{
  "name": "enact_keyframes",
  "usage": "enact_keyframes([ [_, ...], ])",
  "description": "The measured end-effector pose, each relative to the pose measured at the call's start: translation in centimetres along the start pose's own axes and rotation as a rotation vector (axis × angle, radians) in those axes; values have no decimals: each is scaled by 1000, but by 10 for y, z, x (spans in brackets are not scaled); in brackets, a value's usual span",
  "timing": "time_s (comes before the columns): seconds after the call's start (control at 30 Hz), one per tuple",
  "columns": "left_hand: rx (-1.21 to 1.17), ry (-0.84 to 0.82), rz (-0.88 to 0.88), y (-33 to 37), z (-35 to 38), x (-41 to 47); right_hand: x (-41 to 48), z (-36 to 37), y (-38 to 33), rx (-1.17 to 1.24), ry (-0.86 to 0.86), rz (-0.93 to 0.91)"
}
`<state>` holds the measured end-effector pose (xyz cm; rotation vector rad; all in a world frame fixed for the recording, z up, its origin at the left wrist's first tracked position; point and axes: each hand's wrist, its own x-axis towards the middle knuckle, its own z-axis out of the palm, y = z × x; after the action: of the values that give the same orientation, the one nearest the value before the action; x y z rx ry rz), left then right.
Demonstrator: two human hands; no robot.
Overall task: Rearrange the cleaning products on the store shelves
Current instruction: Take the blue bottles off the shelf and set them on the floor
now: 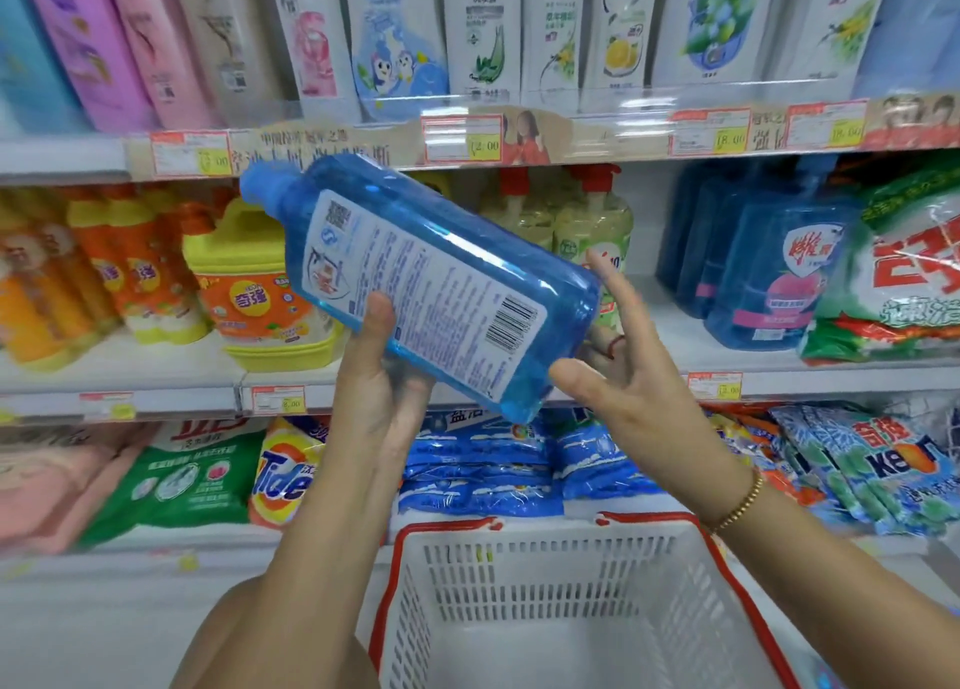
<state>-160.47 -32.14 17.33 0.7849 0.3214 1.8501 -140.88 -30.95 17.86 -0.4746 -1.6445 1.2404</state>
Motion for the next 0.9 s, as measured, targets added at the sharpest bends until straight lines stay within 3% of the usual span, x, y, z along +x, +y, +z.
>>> enact_keyframes([
  [0.27,40,-23,-72,-5,-9,2,0,3,20,-76,188,-81],
  [0.43,-10,-285,-91,-4,-2,7,0,-7,13,387,153,298],
  [0.63,112,-301,-116,1,6,0,-9,-1,7,766,16,626],
  [0.9,83,-126,-124,21,-8,-1,-16,11,24,948,-251,864],
])
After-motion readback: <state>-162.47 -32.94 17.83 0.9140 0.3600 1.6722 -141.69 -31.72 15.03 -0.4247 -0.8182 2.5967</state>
